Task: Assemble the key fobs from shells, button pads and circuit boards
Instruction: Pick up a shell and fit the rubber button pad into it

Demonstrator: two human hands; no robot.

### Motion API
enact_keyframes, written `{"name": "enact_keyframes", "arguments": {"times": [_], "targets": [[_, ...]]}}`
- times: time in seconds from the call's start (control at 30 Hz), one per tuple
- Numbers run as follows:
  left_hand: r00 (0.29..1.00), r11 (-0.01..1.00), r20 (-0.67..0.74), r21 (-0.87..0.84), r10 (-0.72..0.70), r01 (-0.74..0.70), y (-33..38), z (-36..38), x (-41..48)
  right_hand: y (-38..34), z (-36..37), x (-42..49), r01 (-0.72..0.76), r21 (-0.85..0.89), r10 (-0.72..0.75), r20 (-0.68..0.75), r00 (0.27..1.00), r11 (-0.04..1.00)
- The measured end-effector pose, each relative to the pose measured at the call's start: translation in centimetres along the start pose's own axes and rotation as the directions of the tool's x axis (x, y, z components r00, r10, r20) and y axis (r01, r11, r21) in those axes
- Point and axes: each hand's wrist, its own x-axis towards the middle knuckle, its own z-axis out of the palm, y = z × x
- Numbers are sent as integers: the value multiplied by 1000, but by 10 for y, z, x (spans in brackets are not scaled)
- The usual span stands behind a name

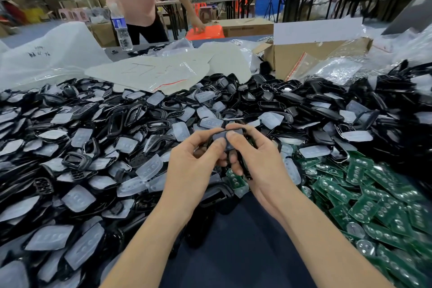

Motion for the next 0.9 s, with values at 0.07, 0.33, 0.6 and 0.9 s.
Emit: {"name": "enact_keyframes", "arguments": {"times": [0.07, 0.33, 0.6, 0.9], "targets": [[1000, 1000, 20, 10, 6, -6, 2, 0, -1, 1, -1, 1, -8, -1, 8, 7, 1000, 1000], [997, 992, 70, 120, 25, -34, 6, 0, -2, 4, -7, 4, -28, -46, 29, 23, 999, 999], [999, 990, -36, 135, 33, -28, -1, -5, 0, -1, -14, 3, 16, -274, -11, 21, 1000, 962], [869, 506, 229, 736, 438, -449, -9, -12, -3, -4, -15, 4, -4, -260, -14, -69, 998, 966]]}}
